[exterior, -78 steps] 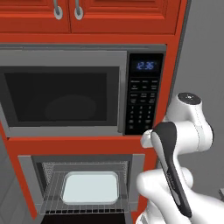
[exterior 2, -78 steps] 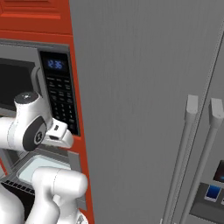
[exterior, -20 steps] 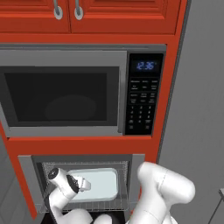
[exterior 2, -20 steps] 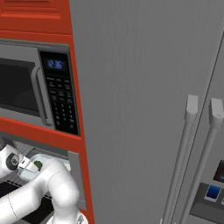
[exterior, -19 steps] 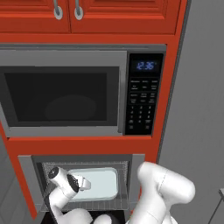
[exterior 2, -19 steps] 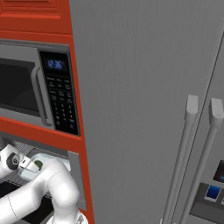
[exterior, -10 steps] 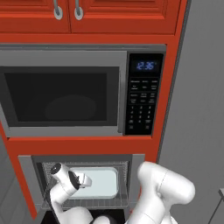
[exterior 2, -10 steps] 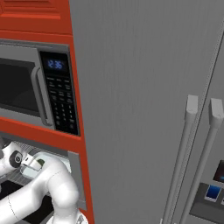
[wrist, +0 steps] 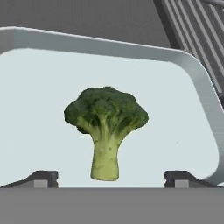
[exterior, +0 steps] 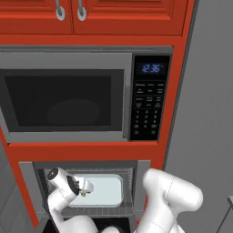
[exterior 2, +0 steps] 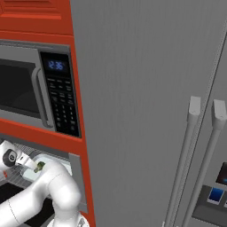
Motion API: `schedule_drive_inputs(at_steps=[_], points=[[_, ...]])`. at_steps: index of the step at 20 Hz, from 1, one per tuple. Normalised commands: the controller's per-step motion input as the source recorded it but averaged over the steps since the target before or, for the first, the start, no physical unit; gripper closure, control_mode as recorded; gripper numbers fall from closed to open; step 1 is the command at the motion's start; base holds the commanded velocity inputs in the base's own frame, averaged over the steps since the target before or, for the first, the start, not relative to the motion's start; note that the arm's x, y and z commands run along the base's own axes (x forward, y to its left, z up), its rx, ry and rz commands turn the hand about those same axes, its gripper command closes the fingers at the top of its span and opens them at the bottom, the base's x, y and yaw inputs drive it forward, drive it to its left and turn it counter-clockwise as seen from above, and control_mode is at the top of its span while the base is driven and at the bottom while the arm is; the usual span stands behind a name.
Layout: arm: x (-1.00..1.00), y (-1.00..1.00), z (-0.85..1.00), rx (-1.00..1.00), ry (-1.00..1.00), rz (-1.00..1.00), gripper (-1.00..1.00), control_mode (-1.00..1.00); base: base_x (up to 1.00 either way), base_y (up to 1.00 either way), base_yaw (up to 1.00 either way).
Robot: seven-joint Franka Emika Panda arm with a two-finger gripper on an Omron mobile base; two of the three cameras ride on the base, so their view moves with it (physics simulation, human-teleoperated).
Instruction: Place the broccoli on the bottom rack of the oven.
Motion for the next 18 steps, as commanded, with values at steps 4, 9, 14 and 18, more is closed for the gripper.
schedule_drive_inputs(at_steps=[4,9,14,18], points=[[-0.47,0.09,0.86,0.00,0.00,0.00,-1.00,-1.00,0.00,0.00,0.00],[-0.81,-0.11,0.60,0.24,-0.03,0.00,-1.00,-1.00,0.00,0.00,0.00],[-0.81,-0.05,0.75,0.44,-0.17,0.02,-1.00,-1.00,0.00,0.00,0.00],[-0.88,0.00,1.00,0.23,-0.33,0.09,-1.00,-1.00,0.00,0.00,0.00]])
